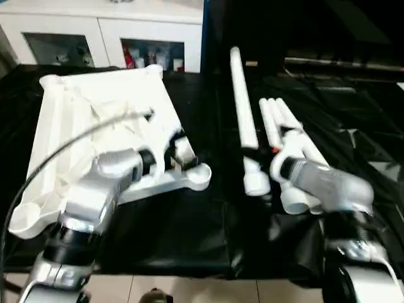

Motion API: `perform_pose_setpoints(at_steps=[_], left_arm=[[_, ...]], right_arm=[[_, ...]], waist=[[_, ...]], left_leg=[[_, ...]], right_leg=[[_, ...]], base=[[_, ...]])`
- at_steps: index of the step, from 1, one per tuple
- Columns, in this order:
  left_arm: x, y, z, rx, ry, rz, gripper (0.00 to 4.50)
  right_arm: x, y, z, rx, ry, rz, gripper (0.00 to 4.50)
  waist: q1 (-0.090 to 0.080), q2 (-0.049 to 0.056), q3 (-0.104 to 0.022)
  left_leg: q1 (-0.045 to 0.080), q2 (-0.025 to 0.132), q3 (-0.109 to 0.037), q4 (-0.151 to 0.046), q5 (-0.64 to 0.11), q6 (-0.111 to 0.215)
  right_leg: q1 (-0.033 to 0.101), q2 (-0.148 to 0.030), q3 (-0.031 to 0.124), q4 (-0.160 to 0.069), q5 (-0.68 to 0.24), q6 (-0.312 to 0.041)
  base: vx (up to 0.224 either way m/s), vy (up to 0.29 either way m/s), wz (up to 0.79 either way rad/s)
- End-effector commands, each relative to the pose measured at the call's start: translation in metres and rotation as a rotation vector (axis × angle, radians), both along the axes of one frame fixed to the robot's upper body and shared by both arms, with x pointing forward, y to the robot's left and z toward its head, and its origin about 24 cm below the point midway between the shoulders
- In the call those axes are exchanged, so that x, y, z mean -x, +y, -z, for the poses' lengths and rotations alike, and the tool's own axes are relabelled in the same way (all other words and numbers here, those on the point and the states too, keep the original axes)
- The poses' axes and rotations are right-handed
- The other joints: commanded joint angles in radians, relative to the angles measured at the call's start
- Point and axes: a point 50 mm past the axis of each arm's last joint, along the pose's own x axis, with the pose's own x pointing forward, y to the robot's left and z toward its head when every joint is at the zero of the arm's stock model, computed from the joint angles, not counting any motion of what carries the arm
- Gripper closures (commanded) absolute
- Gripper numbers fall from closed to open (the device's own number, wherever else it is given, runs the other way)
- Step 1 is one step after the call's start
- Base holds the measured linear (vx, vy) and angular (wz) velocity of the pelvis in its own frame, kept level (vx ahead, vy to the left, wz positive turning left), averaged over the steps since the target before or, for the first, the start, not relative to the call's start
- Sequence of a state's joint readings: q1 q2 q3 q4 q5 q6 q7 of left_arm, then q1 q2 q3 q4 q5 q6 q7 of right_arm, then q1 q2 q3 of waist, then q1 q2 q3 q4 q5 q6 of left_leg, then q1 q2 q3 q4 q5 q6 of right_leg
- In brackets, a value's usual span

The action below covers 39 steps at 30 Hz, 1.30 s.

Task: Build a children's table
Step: Pick table leg

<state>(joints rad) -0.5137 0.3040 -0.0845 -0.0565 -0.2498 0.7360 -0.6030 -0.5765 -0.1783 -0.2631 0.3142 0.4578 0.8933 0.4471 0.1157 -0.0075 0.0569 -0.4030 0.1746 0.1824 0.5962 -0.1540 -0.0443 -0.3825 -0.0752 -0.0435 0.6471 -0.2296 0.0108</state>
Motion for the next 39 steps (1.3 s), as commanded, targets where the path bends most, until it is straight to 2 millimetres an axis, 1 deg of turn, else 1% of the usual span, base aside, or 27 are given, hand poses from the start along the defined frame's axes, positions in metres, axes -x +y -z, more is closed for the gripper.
perform_pose_setpoints(at_steps=[1, 2, 3, 4, 5, 6, 7, 8, 9, 10, 11, 12, 13, 16, 19, 21, 25, 26, 27, 28, 29, 31, 33, 36, 37, 38, 39], left_arm=[[-0.007, -0.006, -0.017, 0.16, 0.041, -0.046, 0.0], [-0.01, -0.01, -0.023, 0.246, 0.072, -0.051, 0.0], [-0.011, -0.013, -0.027, 0.292, 0.084, -0.044, 0.0], [-0.012, -0.015, -0.029, 0.32, 0.091, -0.039, 0.0], [-0.013, -0.022, -0.039, 0.438, 0.116, 0.007, 0.0], [-0.013, -0.024, -0.043, 0.476, 0.126, 0.024, 0.0], [-0.013, -0.025, -0.044, 0.484, 0.129, 0.029, 0.0], [-0.014, -0.03, -0.049, 0.535, 0.146, 0.049, 0.0], [-0.015, -0.031, -0.051, 0.554, 0.153, 0.057, 0.0], [-0.015, -0.032, -0.052, 0.562, 0.156, 0.06, 0.0], [-0.016, -0.036, -0.056, 0.593, 0.168, 0.072, 0.0], [-0.016, -0.039, -0.058, 0.611, 0.176, 0.083, 0.0], [-0.015, -0.044, -0.063, 0.644, 0.187, 0.103, 0.0], [-0.011, -0.049, -0.068, 0.696, 0.202, 0.147, 0.0], [-0.009, -0.052, -0.068, 0.693, 0.21, 0.158, 0.0], [-0.009, -0.054, -0.066, 0.685, 0.219, 0.148, 0.0], [-0.009, -0.056, -0.062, 0.681, 0.239, 0.126, 0.0], [-0.01, -0.056, -0.062, 0.688, 0.242, 0.118, 0.0], [-0.01, -0.055, -0.063, 0.692, 0.243, 0.116, 0.0], [-0.01, -0.055, -0.063, 0.695, 0.243, 0.115, 0.28], [-0.01, -0.055, -0.063, 0.695, 0.244, 0.112, 0.35], [-0.011, -0.055, -0.064, 0.687, 0.239, 0.087, 0.41], [-0.013, -0.055, -0.065, 0.69, 0.236, 0.06, 0.71], [-0.016, -0.055, -0.065, 0.694, 0.233, 0.022, 0.89], [-0.023, -0.056, -0.064, 0.668, 0.219, -0.073, 0.89], [-0.024, -0.056, -0.064, 0.664, 0.217, -0.09, 1.03], [-0.025, -0.056, -0.064, 0.663, 0.217, -0.094, 1.17]], right_arm=[[0.006, -0.003, -0.03, -0.127, -0.16, -0.09, 2.62], [0.011, -0.003, -0.037, -0.174, -0.203, -0.136, 2.62], [0.014, -0.003, -0.04, -0.192, -0.218, -0.16, 2.62], [0.016, -0.003, -0.041, -0.203, -0.227, -0.175, 2.62], [0.025, -0.001, -0.047, -0.241, -0.256, -0.259, 2.62], [0.029, 0.0, -0.048, -0.252, -0.261, -0.291, 2.62], [0.03, 0.001, -0.049, -0.252, -0.263, -0.303, 2.62], [0.035, 0.002, -0.051, -0.27, -0.274, -0.356, 2.62], [0.037, 0.003, -0.052, -0.28, -0.28, -0.372, 2.62], [0.038, 0.003, -0.053, -0.285, -0.282, -0.38, 2.62], [0.041, 0.005, -0.056, -0.299, -0.293, -0.409, 2.62], [0.042, 0.006, -0.057, -0.301, -0.298, -0.424, 2.62], [0.044, 0.007, -0.058, -0.296, -0.302, -0.441, 2.62], [0.045, 0.008, -0.058, -0.294, -0.302, -0.449, 2.62], [0.047, 0.01, -0.059, -0.292, -0.303, -0.469, 2.62], [0.048, 0.011, -0.06, -0.294, -0.305, -0.483, 2.62], [0.049, 0.012, -0.062, -0.291, -0.307, -0.496, 2.62], [0.048, 0.013, -0.062, -0.28, -0.307, -0.501, 2.62], [0.048, 0.014, -0.062, -0.275, -0.307, -0.502, 2.62], [0.048, 0.014, -0.062, -0.269, -0.307, -0.501, 2.62], [0.047, 0.014, -0.062, -0.263, -0.306, -0.5, 2.62], [0.045, 0.016, -0.061, -0.226, -0.312, -0.484, 2.62], [0.042, 0.017, -0.061, -0.166, -0.325, -0.465, 2.62], [0.037, 0.02, -0.06, -0.099, -0.333, -0.438, 2.62], [0.028, 0.026, -0.06, 0.006, -0.358, -0.36, 2.62], [0.027, 0.027, -0.06, 0.02, -0.363, -0.35, 2.62], [0.026, 0.028, -0.06, 0.023, -0.364, -0.348, 2.62]], waist=[[0.003, -0.001, -0.074], [0.008, -0.002, -0.074], [0.011, -0.006, -0.074], [0.013, -0.006, -0.074], [0.013, -0.012, -0.072], [0.018, -0.01, -0.073], [0.018, -0.015, -0.073], [0.017, -0.017, -0.073], [0.019, -0.015, -0.072], [0.02, -0.015, -0.072], [0.02, -0.012, -0.072], [0.018, -0.013, -0.071], [0.02, -0.014, -0.071], [0.028, -0.014, -0.07], [0.029, -0.013, -0.07], [0.029, -0.016, -0.07], [0.029, -0.017, -0.069], [0.029, -0.02, -0.069], [0.029, -0.02, -0.069], [0.03, -0.019, -0.069], [0.029, -0.02, -0.068], [0.03, -0.02, -0.068], [0.029, -0.02, -0.068], [0.028, -0.02, -0.068], [0.026, -0.02, -0.067], [0.023, -0.019, -0.066], [0.023, -0.019, -0.067]], left_leg=[[0.034, 0.049, -0.015, -0.066, -0.176, -0.041], [0.033, 0.047, -0.017, -0.064, -0.168, -0.032], [0.031, 0.046, -0.017, -0.062, -0.156, -0.014], [0.029, 0.045, -0.016, -0.061, -0.146, -0.007], [0.027, 0.045, -0.016, -0.061, -0.139, 0.005], [0.03, 0.044, -0.015, -0.058, -0.132, 0.011], [0.026, 0.045, -0.017, -0.058, -0.116, 0.027], [0.026, 0.045, -0.016, -0.059, -0.113, 0.029], [0.028, 0.044, -0.015, -0.056, -0.113, 0.034], [0.027, 0.045, -0.016, -0.057, -0.116, 0.034], [0.026, 0.044, -0.017, -0.057, -0.117, 0.031], [0.026, 0.045, -0.016, -0.057, -0.122, 0.028], [0.028, 0.047, -0.018, -0.058, -0.124, 0.028], [0.03, 0.048, -0.018, -0.06, -0.137, 0.012], [0.028, 0.048, -0.019, -0.061, -0.133, 0.006], [0.027, 0.048, -0.02, -0.062, -0.133, 0.007], [0.026, 0.048, -0.02, -0.063, -0.13, 0.006], [0.026, 0.048, -0.019, -0.063, -0.129, 0.006], [0.026, 0.048, -0.019, -0.063, -0.129, 0.006], [0.026, 0.048, -0.02, -0.063, -0.128, 0.005], [0.026, 0.048, -0.02, -0.063, -0.128, 0.005], [0.026, 0.049, -0.02, -0.063, -0.133, 0.001], [0.026, 0.048, -0.02, -0.064, -0.133, -0.003], [0.026, 0.049, -0.02, -0.064, -0.137, -0.014], [0.025, 0.05, -0.022, -0.066, -0.134, -0.018], [0.025, 0.048, -0.022, -0.066, -0.135, -0.021], [0.028, 0.048, -0.022, -0.066, -0.139, -0.022]], right_leg=[[0.041, -0.066, 0.038, -0.073, 0.022, -0.222], [0.043, -0.069, 0.037, -0.074, 0.018, -0.227], [0.045, -0.07, 0.037, -0.075, 0.017, -0.235], [0.046, -0.07, 0.037, -0.074, 0.016, -0.237], [0.044, -0.069, 0.037, -0.076, 0.008, -0.235], [0.046, -0.069, 0.037, -0.077, 0.007, -0.237], [0.045, -0.069, 0.036, -0.078, 0.007, -0.236], [0.044, -0.068, 0.036, -0.079, -0.001, -0.233], [0.043, -0.069, 0.037, -0.082, -0.019, -0.233], [0.042, -0.07, 0.036, -0.084, -0.04, -0.23], [0.042, -0.07, 0.036, -0.085, -0.051, -0.227], [0.042, -0.069, 0.037, -0.086, -0.057, -0.224], [0.042, -0.071, 0.037, -0.087, -0.064, -0.223], [0.038, -0.072, 0.038, -0.09, -0.097, -0.211], [0.039, -0.07, 0.037, -0.09, -0.09, -0.2], [0.041, -0.069, 0.038, -0.091, -0.085, -0.193], [0.041, -0.07, 0.038, -0.092, -0.093, -0.181], [0.04, -0.07, 0.038, -0.093, -0.094, -0.178], [0.04, -0.07, 0.038, -0.093, -0.094, -0.178], [0.04, -0.071, 0.038, -0.093, -0.094, -0.177], [0.04, -0.07, 0.038, -0.094, -0.097, -0.175], [0.039, -0.071, 0.038, -0.094, -0.109, -0.17], [0.039, -0.071, 0.038, -0.095, -0.114, -0.165], [0.039, -0.072, 0.039, -0.096, -0.117, -0.159], [0.037, -0.07, 0.039, -0.096, -0.109, -0.151], [0.036, -0.068, 0.039, -0.097, -0.112, -0.147], [0.035, -0.068, 0.039, -0.099, -0.117, -0.143]], base=[[0.0, 0.0, 0.0], [0.0, 0.0, 0.0], [0.0, 0.0, 0.0], [0.0, 0.0, 0.0], [0.0, 0.0, 0.0], [0.0, 0.0, 0.0], [0.0, 0.0, 0.0], [0.0, 0.0, 0.0], [0.0, 0.0, 0.0], [0.0, 0.0, 0.0], [0.0, 0.0, 0.0], [0.0, 0.0, 0.0], [0.0, 0.0, 0.0], [0.0, 0.0, 0.0], [0.0, 0.0, 0.0], [0.0, 0.0, 0.0], [0.0, 0.0, 0.0], [0.0, 0.0, 0.0], [0.0, 0.0, 0.0], [0.0, 0.0, 0.0], [0.0, 0.0, 0.0], [0.0, 0.0, 0.0], [0.0, 0.0, 0.0], [0.0, 0.0, 0.0], [0.0, 0.0, 0.0], [0.0, 0.0, 0.0], [0.0, 0.0, 0.0]])
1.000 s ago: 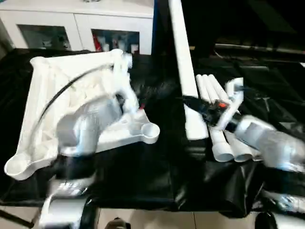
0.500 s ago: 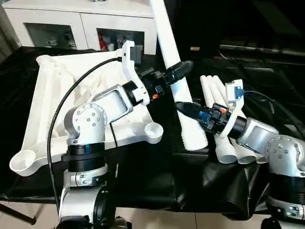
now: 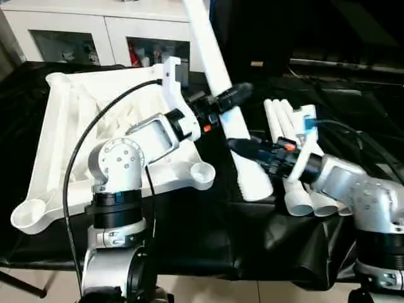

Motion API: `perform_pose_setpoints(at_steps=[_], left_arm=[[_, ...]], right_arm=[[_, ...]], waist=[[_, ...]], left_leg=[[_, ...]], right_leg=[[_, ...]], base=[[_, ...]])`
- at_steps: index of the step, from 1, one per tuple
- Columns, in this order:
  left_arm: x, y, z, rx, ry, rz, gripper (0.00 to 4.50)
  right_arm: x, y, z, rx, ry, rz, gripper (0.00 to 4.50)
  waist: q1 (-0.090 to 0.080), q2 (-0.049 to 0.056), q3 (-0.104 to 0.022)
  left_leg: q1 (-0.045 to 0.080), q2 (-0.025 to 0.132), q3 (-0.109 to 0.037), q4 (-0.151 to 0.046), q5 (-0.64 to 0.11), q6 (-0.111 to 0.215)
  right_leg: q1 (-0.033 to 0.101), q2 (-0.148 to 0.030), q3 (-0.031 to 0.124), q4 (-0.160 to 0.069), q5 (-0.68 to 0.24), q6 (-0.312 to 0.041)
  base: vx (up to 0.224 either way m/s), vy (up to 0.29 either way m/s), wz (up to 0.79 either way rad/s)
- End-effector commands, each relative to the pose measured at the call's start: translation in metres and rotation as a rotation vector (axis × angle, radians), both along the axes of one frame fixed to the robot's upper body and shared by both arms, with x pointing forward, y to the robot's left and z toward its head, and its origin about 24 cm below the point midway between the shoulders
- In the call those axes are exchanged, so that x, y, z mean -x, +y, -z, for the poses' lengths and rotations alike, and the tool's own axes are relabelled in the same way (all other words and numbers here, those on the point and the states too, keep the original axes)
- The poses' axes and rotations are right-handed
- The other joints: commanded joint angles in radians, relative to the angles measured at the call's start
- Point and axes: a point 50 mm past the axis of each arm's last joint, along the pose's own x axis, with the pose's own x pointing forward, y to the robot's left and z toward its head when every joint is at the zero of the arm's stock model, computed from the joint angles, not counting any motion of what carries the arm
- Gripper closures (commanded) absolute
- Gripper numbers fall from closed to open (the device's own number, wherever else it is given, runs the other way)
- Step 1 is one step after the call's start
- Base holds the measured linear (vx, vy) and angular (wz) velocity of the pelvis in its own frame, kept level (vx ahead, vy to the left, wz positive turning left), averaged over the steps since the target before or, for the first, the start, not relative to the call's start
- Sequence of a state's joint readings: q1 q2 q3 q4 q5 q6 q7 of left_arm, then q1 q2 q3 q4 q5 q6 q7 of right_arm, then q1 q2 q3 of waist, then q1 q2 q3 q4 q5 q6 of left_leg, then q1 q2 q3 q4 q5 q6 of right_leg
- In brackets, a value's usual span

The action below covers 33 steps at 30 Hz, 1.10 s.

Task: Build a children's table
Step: Pick table leg

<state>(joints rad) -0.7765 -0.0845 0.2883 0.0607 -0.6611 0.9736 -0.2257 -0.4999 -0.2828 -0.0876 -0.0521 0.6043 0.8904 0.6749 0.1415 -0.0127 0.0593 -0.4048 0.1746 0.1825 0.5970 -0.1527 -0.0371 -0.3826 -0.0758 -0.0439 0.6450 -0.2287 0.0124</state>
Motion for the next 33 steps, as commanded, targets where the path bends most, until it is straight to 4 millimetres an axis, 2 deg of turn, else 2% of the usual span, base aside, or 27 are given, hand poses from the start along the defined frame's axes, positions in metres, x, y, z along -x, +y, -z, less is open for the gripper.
perform_pose_setpoints(at_steps=[1, 3, 5, 8, 9, 10, 13, 14, 18, 20, 25, 26, 32, 33], left_arm=[[-0.005, -0.003, -0.007, -0.024, -0.011, -0.058, 1.25], [-0.006, -0.004, -0.007, -0.009, -0.005, -0.069, 1.27], [-0.005, -0.006, -0.007, -0.006, 0.0, -0.063, 1.63], [-0.005, -0.009, -0.005, -0.02, 0.003, -0.065, 1.74], [-0.005, -0.009, -0.005, -0.017, 0.006, -0.068, 1.74], [-0.005, -0.01, -0.005, -0.012, 0.008, -0.069, 2.01], [-0.005, -0.01, -0.006, -0.008, 0.005, -0.064, 2.1], [-0.005, -0.01, -0.006, -0.008, 0.002, -0.062, 2.32], [-0.005, -0.01, -0.006, -0.017, -0.013, -0.055, 2.55], [-0.005, -0.009, -0.006, -0.035, -0.035, -0.052, 2.6], [-0.005, -0.004, -0.01, -0.062, -0.114, -0.017, 2.64], [-0.005, -0.003, -0.011, -0.065, -0.129, -0.003, 2.64], [0.008, 0.0, -0.019, -0.078, -0.257, 0.211, 2.64], [0.01, 0.002, -0.022, -0.071, -0.292, 0.263, 2.64]], right_arm=[[-0.007, 0.003, -0.006, 0.05, -0.055, 0.055, 2.62], [-0.008, 0.007, -0.007, 0.064, -0.069, 0.064, 2.62], [-0.009, 0.011, -0.008, 0.073, -0.077, 0.07, 2.62], [-0.011, 0.014, -0.009, 0.091, -0.092, 0.08, 2.62], [-0.011, 0.016, -0.009, 0.096, -0.096, 0.083, 2.62], [-0.012, 0.017, -0.009, 0.1, -0.099, 0.086, 2.62], [-0.013, 0.018, -0.009, 0.112, -0.105, 0.089, 2.62], [-0.014, 0.018, -0.008, 0.119, -0.107, 0.09, 2.62], [-0.013, 0.019, -0.007, 0.143, -0.118, 0.085, 2.62], [-0.014, 0.019, -0.007, 0.154, -0.135, 0.098, 2.07], [-0.013, 0.014, -0.009, 0.114, -0.121, 0.071, 1.77], [-0.012, 0.013, -0.009, 0.112, -0.119, 0.06, 1.53], [0.0, 0.003, -0.013, 0.088, -0.107, -0.069, 1.49], [0.004, 0.002, -0.014, 0.085, -0.105, -0.112, 1.49]], waist=[[-0.002, -0.014, -0.071], [-0.002, -0.012, -0.07], [-0.001, -0.011, -0.073], [0.0, -0.011, -0.076], [0.0, -0.011, -0.076], [-0.002, -0.012, -0.075], [-0.002, -0.009, -0.074], [-0.002, -0.011, -0.074], [-0.003, -0.01, -0.074], [-0.002, -0.01, -0.074], [-0.003, -0.008, -0.074], [-0.003, -0.011, -0.074], [0.0, -0.01, -0.074], [-0.002, -0.013, -0.074]], left_leg=[[0.029, 0.048, -0.022, -0.067, -0.142, -0.03], [0.03, 0.049, -0.023, -0.068, -0.146, -0.028], [0.028, 0.048, -0.022, -0.065, -0.121, -0.019], [0.027, 0.048, -0.022, -0.061, -0.087, -0.001], [0.027, 0.048, -0.022, -0.061, -0.087, -0.001], [0.026, 0.046, -0.021, -0.061, -0.089, 0.003], [0.028, 0.048, -0.02, -0.062, -0.105, 0.004], [0.028, 0.048, -0.02, -0.062, -0.107, 0.003], [0.029, 0.049, -0.021, -0.063, -0.111, -0.005], [0.028, 0.048, -0.021, -0.064, -0.117, -0.007], [0.031, 0.05, -0.021, -0.065, -0.119, -0.008], [0.03, 0.048, -0.02, -0.065, -0.119, -0.006], [0.03, 0.047, -0.019, -0.062, -0.098, 0.007], [0.029, 0.048, -0.017, -0.062, -0.095, 0.01]], right_leg=[[0.038, -0.069, 0.04, -0.094, -0.114, -0.143], [0.037, -0.068, 0.04, -0.094, -0.106, -0.142], [0.039, -0.066, 0.039, -0.087, -0.046, -0.156], [0.041, -0.066, 0.038, -0.081, 0.026, -0.173], [0.041, -0.066, 0.038, -0.081, 0.026, -0.173], [0.042, -0.066, 0.038, -0.081, 0.033, -0.18], [0.041, -0.067, 0.038, -0.083, 0.014, -0.182], [0.041, -0.067, 0.039, -0.084, 0.01, -0.182], [0.042, -0.066, 0.038, -0.083, 0.006, -0.18], [0.042, -0.067, 0.039, -0.084, -0.003, -0.176], [0.04, -0.066, 0.039, -0.083, -0.003, -0.178], [0.041, -0.065, 0.038, -0.083, -0.004, -0.176], [0.042, -0.066, 0.039, -0.079, 0.012, -0.183], [0.041, -0.066, 0.039, -0.077, 0.017, -0.19]], base=[[0.0, 0.0, 0.0], [0.0, 0.0, 0.0], [0.0, 0.0, 0.0], [0.0, 0.0, 0.0], [0.0, 0.0, 0.0], [0.0, 0.0, 0.0], [0.0, 0.0, 0.0], [0.0, 0.0, 0.0], [0.0, 0.0, 0.0], [0.0, 0.0, 0.0], [0.0, 0.0, 0.0], [0.0, 0.0, 0.0], [0.0, 0.0, 0.0], [0.0, 0.0, 0.0]])
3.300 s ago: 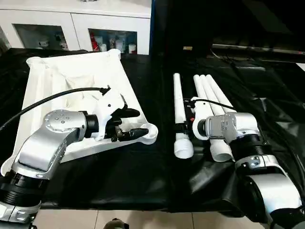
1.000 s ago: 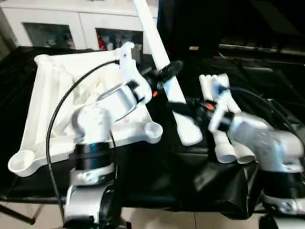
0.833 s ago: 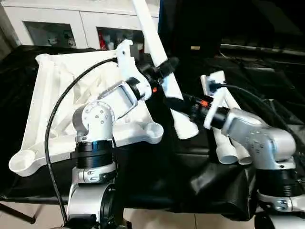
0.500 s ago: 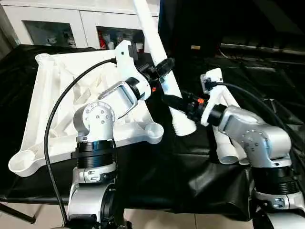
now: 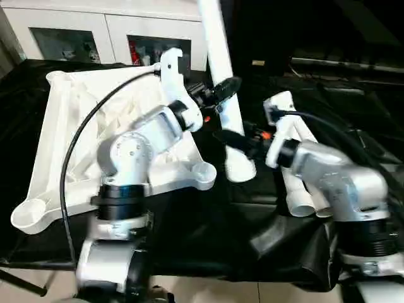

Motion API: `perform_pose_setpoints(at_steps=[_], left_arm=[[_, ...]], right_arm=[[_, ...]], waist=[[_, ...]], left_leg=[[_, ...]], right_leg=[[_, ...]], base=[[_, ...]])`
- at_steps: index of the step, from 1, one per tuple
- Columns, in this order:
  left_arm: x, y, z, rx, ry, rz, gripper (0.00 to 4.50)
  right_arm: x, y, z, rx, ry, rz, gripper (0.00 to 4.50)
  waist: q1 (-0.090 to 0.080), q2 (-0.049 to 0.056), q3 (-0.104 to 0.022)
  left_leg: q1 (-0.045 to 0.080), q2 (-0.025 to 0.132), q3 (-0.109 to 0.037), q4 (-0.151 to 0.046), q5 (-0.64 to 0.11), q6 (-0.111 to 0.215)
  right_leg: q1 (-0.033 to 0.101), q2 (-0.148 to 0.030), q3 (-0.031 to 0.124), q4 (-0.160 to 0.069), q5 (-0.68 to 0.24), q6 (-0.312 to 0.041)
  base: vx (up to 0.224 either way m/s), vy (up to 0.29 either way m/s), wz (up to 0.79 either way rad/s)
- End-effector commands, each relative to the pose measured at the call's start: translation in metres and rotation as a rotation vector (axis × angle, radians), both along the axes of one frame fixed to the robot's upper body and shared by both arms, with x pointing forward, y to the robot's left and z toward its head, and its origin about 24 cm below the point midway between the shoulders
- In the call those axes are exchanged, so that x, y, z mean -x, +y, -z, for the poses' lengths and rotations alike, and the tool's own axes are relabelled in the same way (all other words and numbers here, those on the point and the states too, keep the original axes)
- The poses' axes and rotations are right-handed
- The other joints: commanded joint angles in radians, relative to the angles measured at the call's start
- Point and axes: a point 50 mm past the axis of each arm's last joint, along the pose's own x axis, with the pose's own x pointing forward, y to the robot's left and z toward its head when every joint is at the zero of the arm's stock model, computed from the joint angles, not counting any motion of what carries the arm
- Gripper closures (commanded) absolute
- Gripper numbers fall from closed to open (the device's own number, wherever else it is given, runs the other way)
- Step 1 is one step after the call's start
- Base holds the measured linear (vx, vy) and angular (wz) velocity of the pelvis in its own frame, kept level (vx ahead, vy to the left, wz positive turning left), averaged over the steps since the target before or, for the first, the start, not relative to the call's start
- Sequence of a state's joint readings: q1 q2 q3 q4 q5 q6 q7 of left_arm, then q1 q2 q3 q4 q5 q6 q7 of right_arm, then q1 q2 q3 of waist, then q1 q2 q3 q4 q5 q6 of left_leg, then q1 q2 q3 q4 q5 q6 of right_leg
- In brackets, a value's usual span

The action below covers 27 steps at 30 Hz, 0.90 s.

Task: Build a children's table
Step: Pick table leg

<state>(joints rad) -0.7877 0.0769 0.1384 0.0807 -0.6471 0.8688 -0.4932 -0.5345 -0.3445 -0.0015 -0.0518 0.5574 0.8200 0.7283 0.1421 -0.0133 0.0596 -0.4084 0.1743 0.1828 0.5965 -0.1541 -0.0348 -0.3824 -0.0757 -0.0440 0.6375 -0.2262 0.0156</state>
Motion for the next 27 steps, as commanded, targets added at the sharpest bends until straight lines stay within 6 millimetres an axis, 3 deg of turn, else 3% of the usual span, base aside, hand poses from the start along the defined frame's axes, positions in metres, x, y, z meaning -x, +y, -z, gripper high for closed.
perform_pose_setpoints(at_steps=[1, 7, 10, 12, 14, 18, 24, 25, 27], left_arm=[[0.008, -0.002, -0.009, 0.014, -0.075, 0.115, 2.64], [0.009, 0.005, -0.014, 0.01, -0.14, 0.211, 2.64], [0.01, 0.005, -0.018, 0.038, -0.156, 0.237, 2.64], [0.011, 0.005, -0.022, 0.074, -0.169, 0.257, 2.64], [0.011, 0.004, -0.022, 0.078, -0.168, 0.262, 2.64], [0.01, 0.003, -0.02, 0.077, -0.163, 0.262, 2.64], [0.007, 0.003, -0.014, 0.057, -0.139, 0.216, 2.65], [0.005, 0.003, -0.013, 0.057, -0.122, 0.201, 2.09], [-0.003, 0.002, -0.008, 0.042, -0.058, 0.115, 1.92]], right_arm=[[0.008, -0.003, -0.005, -0.012, -0.005, -0.064, 1.49], [0.019, -0.004, -0.006, -0.01, 0.012, -0.16, 1.49], [0.022, -0.004, -0.004, -0.01, 0.026, -0.182, 1.85], [0.024, -0.003, -0.001, -0.007, 0.046, -0.195, 1.88], [0.024, -0.002, 0.0, -0.006, 0.049, -0.191, 2.25], [0.023, -0.002, 0.001, -0.003, 0.051, -0.176, 2.52], [0.016, 0.0, 0.002, 0.01, 0.03, -0.103, 2.58], [0.015, 0.0, 0.002, 0.014, 0.027, -0.088, 2.59], [0.008, 0.002, 0.004, 0.038, 0.01, -0.01, 2.59]], waist=[[0.0, -0.012, -0.075], [-0.002, -0.011, -0.071], [-0.002, -0.01, -0.071], [-0.001, -0.01, -0.072], [-0.001, -0.009, -0.074], [-0.002, -0.011, -0.075], [-0.002, -0.009, -0.075], [-0.002, -0.009, -0.075], [-0.005, -0.008, -0.073]], left_leg=[[0.035, 0.051, -0.017, -0.061, -0.092, 0.009], [0.036, 0.05, -0.016, -0.063, -0.128, -0.003], [0.036, 0.051, -0.016, -0.064, -0.138, -0.012], [0.036, 0.05, -0.016, -0.064, -0.132, -0.014], [0.034, 0.051, -0.017, -0.063, -0.125, -0.014], [0.034, 0.049, -0.016, -0.061, -0.114, -0.007], [0.036, 0.05, -0.017, -0.061, -0.116, -0.008], [0.036, 0.051, -0.017, -0.061, -0.116, -0.01], [0.036, 0.049, -0.017, -0.061, -0.128, -0.023]], right_leg=[[0.04, -0.067, 0.039, -0.068, 0.015, -0.197], [0.039, -0.07, 0.04, -0.074, -0.055, -0.202], [0.038, -0.071, 0.04, -0.074, -0.073, -0.203], [0.038, -0.07, 0.04, -0.073, -0.062, -0.207], [0.039, -0.07, 0.04, -0.071, -0.042, -0.211], [0.04, -0.07, 0.04, -0.069, -0.022, -0.214], [0.039, -0.07, 0.039, -0.069, -0.03, -0.216], [0.039, -0.069, 0.039, -0.068, -0.027, -0.216], [0.035, -0.069, 0.04, -0.071, -0.04, -0.216]], base=[[0.0, 0.0, 0.0], [0.0, 0.0, 0.0], [0.0, 0.0, 0.0], [0.0, 0.0, 0.0], [0.0, 0.0, 0.0], [0.0, 0.0, 0.0], [0.0, 0.0, 0.0], [0.0, 0.0, 0.0], [0.0, 0.0, 0.0]])
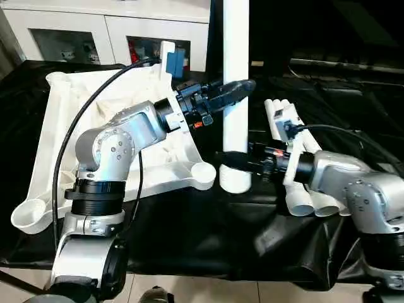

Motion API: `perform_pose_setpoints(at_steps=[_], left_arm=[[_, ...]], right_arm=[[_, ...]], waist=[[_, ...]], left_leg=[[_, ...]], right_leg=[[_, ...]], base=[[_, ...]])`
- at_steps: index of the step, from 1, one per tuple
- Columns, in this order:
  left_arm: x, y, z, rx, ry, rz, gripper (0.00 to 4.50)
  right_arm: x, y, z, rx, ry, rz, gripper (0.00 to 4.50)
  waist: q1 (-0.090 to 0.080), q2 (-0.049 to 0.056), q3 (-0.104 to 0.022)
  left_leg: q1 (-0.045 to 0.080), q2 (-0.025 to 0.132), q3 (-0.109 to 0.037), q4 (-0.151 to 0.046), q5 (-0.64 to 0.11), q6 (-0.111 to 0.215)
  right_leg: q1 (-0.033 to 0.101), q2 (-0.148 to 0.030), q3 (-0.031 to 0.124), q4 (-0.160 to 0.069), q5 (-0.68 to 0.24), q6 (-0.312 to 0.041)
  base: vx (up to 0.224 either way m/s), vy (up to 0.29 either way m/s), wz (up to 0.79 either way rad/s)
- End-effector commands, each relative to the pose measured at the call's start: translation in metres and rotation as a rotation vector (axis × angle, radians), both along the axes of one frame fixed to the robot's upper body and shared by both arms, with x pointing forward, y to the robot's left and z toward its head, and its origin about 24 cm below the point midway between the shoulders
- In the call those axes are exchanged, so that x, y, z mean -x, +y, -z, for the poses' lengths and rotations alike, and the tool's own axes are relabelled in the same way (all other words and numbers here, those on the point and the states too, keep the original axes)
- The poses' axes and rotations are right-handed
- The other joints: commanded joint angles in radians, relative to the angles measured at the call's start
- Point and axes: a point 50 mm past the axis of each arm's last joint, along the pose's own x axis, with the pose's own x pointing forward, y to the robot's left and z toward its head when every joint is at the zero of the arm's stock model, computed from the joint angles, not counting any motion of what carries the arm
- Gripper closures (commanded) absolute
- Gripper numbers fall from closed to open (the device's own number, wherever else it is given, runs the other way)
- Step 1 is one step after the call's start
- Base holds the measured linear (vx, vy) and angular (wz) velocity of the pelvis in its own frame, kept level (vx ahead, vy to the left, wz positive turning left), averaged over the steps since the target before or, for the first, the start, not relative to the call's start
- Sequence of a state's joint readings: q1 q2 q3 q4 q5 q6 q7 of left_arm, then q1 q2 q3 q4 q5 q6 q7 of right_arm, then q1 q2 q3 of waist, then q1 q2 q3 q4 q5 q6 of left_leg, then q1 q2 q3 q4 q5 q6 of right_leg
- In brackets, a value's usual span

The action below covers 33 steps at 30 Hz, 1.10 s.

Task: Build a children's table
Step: Pick table leg

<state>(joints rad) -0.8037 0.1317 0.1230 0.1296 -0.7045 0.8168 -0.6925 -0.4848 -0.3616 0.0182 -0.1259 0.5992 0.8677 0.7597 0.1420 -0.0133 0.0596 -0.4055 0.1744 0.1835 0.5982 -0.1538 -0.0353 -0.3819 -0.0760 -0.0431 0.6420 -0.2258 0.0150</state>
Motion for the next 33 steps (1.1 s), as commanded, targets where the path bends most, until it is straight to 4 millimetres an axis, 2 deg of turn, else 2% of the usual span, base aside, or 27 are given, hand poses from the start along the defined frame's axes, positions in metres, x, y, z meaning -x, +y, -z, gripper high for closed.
perform_pose_setpoints(at_steps=[1, 3, 4, 5, 7, 8, 9, 12, 13, 16, 19, 21, 24, 29, 31, 33], left_arm=[[-0.007, -0.004, 0.001, -0.046, 0.024, -0.082, 1.86], [-0.008, -0.005, 0.002, -0.092, 0.001, -0.131, 1.61], [-0.011, -0.008, 0.005, -0.14, -0.008, -0.215, 1.52], [-0.013, -0.009, 0.006, -0.154, -0.009, -0.247, 1.52], [-0.016, -0.012, 0.007, -0.157, 0.009, -0.314, 1.35], [-0.018, -0.016, 0.006, -0.141, 0.023, -0.353, 1.35], [-0.018, -0.017, 0.006, -0.136, 0.028, -0.366, 1.33], [-0.023, -0.018, 0.007, -0.149, 0.036, -0.441, 1.33], [-0.024, -0.018, 0.007, -0.149, 0.041, -0.47, 1.61], [-0.026, -0.019, 0.007, -0.113, 0.062, -0.478, 1.72], [-0.025, -0.023, 0.007, -0.096, 0.075, -0.459, 2.1], [-0.022, -0.027, 0.007, -0.088, 0.077, -0.425, 2.15], [-0.02, -0.029, 0.007, -0.073, 0.079, -0.41, 2.5], [-0.021, -0.027, 0.006, -0.063, 0.077, -0.414, 2.6], [-0.021, -0.026, 0.004, -0.063, 0.062, -0.402, 2.62], [-0.02, -0.025, 0.004, -0.066, 0.048, -0.386, 2.63]], right_arm=[[-0.01, -0.001, 0.0, 0.06, -0.037, 0.096, 2.59], [-0.014, 0.0, 0.002, 0.091, -0.054, 0.137, 2.59], [-0.018, 0.003, 0.004, 0.106, -0.066, 0.178, 2.59], [-0.019, 0.004, 0.004, 0.107, -0.069, 0.189, 2.59], [-0.022, 0.007, 0.005, 0.114, -0.07, 0.23, 2.59], [-0.026, 0.01, 0.008, 0.142, -0.074, 0.264, 2.59], [-0.027, 0.011, 0.009, 0.151, -0.076, 0.273, 2.59], [-0.03, 0.015, 0.009, 0.152, -0.072, 0.303, 2.59], [-0.03, 0.017, 0.009, 0.154, -0.075, 0.308, 2.59], [-0.031, 0.02, 0.009, 0.154, -0.08, 0.309, 2.59], [-0.032, 0.022, 0.009, 0.154, -0.083, 0.312, 2.59], [-0.033, 0.023, 0.009, 0.16, -0.086, 0.314, 2.59], [-0.033, 0.023, 0.009, 0.164, -0.088, 0.316, 2.59], [-0.033, 0.023, 0.009, 0.189, -0.11, 0.322, 2.59], [-0.033, 0.022, 0.008, 0.171, -0.114, 0.319, 2.03], [-0.033, 0.021, 0.006, 0.142, -0.105, 0.305, 1.87]], waist=[[-0.005, -0.006, -0.074], [-0.004, -0.007, -0.073], [-0.003, -0.004, -0.075], [-0.008, -0.007, -0.074], [-0.006, -0.007, -0.077], [-0.006, -0.003, -0.078], [-0.008, -0.007, -0.077], [-0.008, -0.006, -0.078], [-0.009, -0.006, -0.077], [-0.009, -0.005, -0.076], [-0.008, -0.003, -0.077], [-0.009, -0.003, -0.077], [-0.01, -0.002, -0.076], [-0.011, -0.002, -0.077], [-0.011, -0.002, -0.077], [-0.011, -0.003, -0.076]], left_leg=[[0.035, 0.05, -0.018, -0.063, -0.135, -0.029], [0.034, 0.051, -0.019, -0.066, -0.139, -0.039], [0.034, 0.051, -0.02, -0.066, -0.14, -0.042], [0.032, 0.052, -0.022, -0.068, -0.146, -0.046], [0.032, 0.05, -0.021, -0.065, -0.125, -0.041], [0.032, 0.049, -0.021, -0.064, -0.119, -0.038], [0.03, 0.048, -0.021, -0.063, -0.11, -0.034], [0.031, 0.047, -0.021, -0.062, -0.115, -0.025], [0.031, 0.047, -0.02, -0.062, -0.117, -0.024], [0.031, 0.047, -0.02, -0.063, -0.122, -0.028], [0.033, 0.049, -0.021, -0.063, -0.124, -0.025], [0.033, 0.048, -0.021, -0.063, -0.126, -0.026], [0.033, 0.049, -0.021, -0.064, -0.136, -0.029], [0.033, 0.049, -0.021, -0.064, -0.132, -0.029], [0.033, 0.049, -0.021, -0.064, -0.133, -0.028], [0.033, 0.049, -0.021, -0.064, -0.139, -0.028]], right_leg=[[0.033, -0.07, 0.039, -0.077, -0.054, -0.213], [0.038, -0.07, 0.04, -0.079, -0.066, -0.197], [0.038, -0.07, 0.04, -0.078, -0.064, -0.186], [0.038, -0.068, 0.04, -0.079, -0.059, -0.176], [0.041, -0.069, 0.04, -0.075, -0.016, -0.18], [0.041, -0.069, 0.04, -0.073, -0.004, -0.184], [0.041, -0.066, 0.039, -0.074, 0.016, -0.187], [0.042, -0.066, 0.039, -0.074, 0.018, -0.189], [0.042, -0.065, 0.04, -0.076, 0.014, -0.186], [0.041, -0.065, 0.039, -0.076, 0.007, -0.183], [0.041, -0.065, 0.039, -0.074, 0.021, -0.189], [0.041, -0.066, 0.039, -0.074, 0.022, -0.192], [0.041, -0.066, 0.039, -0.076, 0.012, -0.192], [0.042, -0.065, 0.04, -0.075, 0.027, -0.189], [0.041, -0.066, 0.04, -0.075, 0.025, -0.189], [0.041, -0.066, 0.04, -0.076, 0.018, -0.189]], base=[[0.0, 0.0, 0.0], [0.0, 0.0, 0.0], [0.0, 0.0, 0.0], [0.0, 0.0, 0.0], [0.0, 0.0, 0.0], [0.0, 0.0, 0.0], [0.0, 0.0, 0.0], [0.0, 0.0, 0.0], [0.0, 0.0, 0.0], [0.0, 0.0, 0.0], [0.0, 0.0, 0.0], [0.0, 0.0, 0.0], [0.0, 0.0, 0.0], [0.0, 0.0, 0.0], [0.0, 0.0, 0.0], [0.0, 0.0, 0.0]])
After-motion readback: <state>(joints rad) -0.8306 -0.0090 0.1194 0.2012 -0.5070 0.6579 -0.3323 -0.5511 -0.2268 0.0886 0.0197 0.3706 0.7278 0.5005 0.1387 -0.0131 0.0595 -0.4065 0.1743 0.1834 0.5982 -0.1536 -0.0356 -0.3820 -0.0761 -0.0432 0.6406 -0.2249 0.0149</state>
